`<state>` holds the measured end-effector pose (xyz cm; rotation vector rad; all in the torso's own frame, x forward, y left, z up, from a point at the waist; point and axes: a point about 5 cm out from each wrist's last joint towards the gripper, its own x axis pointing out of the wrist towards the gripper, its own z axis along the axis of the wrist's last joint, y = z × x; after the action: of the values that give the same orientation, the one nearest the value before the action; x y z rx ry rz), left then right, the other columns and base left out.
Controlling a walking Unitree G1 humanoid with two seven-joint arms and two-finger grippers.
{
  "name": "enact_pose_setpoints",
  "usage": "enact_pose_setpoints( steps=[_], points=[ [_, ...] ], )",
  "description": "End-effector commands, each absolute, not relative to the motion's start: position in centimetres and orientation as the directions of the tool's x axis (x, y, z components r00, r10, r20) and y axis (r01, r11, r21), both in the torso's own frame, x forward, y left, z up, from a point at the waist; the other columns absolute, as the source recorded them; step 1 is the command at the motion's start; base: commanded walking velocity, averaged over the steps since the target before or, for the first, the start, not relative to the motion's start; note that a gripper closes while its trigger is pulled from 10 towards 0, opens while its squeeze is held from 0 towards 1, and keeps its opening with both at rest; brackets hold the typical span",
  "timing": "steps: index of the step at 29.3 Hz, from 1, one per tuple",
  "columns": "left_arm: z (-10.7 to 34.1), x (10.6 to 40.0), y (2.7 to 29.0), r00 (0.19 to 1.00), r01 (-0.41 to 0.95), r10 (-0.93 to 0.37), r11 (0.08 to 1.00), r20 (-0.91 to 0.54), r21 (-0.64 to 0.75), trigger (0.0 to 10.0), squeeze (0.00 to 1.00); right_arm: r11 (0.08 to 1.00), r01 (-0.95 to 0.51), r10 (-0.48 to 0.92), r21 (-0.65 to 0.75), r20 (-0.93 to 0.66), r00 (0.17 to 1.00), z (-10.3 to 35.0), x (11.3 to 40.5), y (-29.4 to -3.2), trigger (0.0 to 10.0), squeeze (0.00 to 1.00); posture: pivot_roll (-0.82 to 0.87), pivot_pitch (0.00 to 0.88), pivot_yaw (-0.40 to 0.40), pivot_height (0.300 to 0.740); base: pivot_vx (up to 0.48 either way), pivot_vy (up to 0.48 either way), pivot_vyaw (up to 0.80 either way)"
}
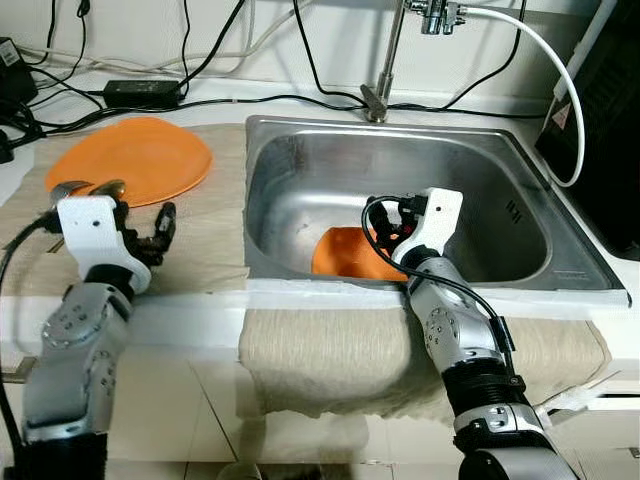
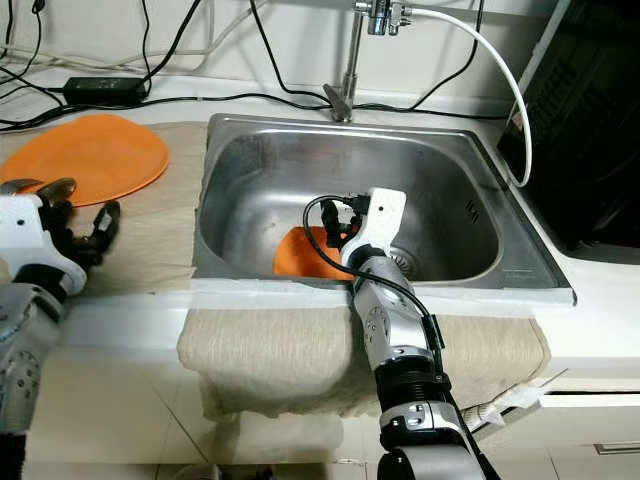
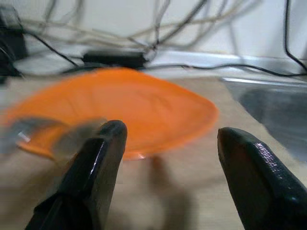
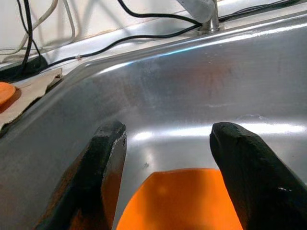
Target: Kitchen organization
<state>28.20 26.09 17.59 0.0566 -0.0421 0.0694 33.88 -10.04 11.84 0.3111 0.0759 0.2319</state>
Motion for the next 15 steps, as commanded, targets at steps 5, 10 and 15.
enact_pose_setpoints(
  steps=[5,10,15],
  points=[
    [18.9,28.4,28.3,0.992,-0.118,0.113,0.99,0.056,0.083,10.0,0.0,0.942,-0.233,0.23,0.24,0.042,0.972,14.3,33.9,-10.2,10.0,0.0,0.16,0.0,-0.018,0.74,0.0,0.0,0.0],
    [18.4,28.3,28.9,0.99,-0.139,0.137,0.987,0.037,0.078,10.0,0.0,0.96,-0.24,0.219,0.147,0.148,0.964,17.3,33.9,-10.2,10.0,0.0,0.16,0.0,-0.019,0.74,0.0,0.0,0.0],
    [18.1,28.7,31.0,0.986,-0.165,0.168,0.982,-0.024,0.091,10.0,0.0,0.961,-0.253,0.232,0.11,0.175,0.957,18.5,33.1,-9.9,10.0,0.0,0.15,0.0,-0.021,0.74,0.0,0.0,0.0]
  ],
)
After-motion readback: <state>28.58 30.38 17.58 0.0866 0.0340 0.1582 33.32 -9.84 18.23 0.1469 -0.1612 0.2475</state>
